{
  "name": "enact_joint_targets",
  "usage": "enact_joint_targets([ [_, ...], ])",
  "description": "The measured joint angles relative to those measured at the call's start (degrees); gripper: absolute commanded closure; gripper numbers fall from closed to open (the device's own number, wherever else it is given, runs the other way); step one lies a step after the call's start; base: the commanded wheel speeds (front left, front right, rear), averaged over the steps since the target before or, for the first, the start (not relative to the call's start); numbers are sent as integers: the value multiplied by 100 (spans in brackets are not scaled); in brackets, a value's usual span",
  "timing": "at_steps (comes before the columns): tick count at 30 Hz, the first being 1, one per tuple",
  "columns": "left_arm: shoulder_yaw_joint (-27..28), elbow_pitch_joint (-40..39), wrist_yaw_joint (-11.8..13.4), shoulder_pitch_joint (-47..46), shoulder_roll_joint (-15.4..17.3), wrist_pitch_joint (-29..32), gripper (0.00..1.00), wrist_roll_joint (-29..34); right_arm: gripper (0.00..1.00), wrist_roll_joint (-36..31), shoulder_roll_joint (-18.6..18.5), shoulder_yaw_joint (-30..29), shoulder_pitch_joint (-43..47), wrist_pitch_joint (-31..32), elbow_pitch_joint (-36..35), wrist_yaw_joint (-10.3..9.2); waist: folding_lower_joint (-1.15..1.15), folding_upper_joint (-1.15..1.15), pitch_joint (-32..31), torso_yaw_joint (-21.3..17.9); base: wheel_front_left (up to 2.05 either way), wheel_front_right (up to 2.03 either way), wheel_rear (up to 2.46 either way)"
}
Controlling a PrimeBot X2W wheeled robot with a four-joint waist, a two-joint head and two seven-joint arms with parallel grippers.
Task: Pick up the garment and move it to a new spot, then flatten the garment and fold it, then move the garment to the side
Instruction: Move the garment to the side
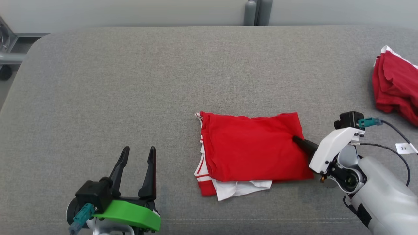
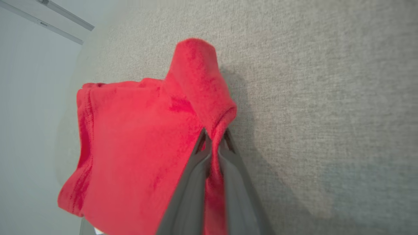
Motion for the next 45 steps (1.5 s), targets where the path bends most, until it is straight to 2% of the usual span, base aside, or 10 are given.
enact_joint_targets([
  [4, 26, -2, 0, 3, 3, -18, 0, 0, 100, -5, -85, -44, -140, -30, -24, 1, 0, 0, -13, -69, 0, 0, 0],
  [15, 36, -33, 0, 8, 2, -24, 0, 0, 100, -212, -797, -320, -706, -78, -113, -16, 0, 0, -33, -406, 0, 0, 0],
  [24, -40, -89, 0, 5, 0, -41, 0, 0, 100, -275, -1170, -545, -1269, -14, -222, -312, 0, 0, 38, -648, 0, 0, 0],
  [33, -162, -96, 0, -13, -9, -5, 0, 2, 100, -519, -1540, -558, -1858, 332, -280, -565, 0, 0, 169, -635, 0, 0, 0],
  [39, -186, -57, -1, -78, -13, 12, 0, 3, 100, -655, -1814, -520, -2238, 659, -283, -665, 0, 0, 209, -521, 0, 0, 0],
  [45, -170, -59, -1, -94, -14, 11, 0, 16, 100, -812, -1864, -363, -2477, 961, -261, -715, 0, 0, 238, -451, 0, 0, 0],
])
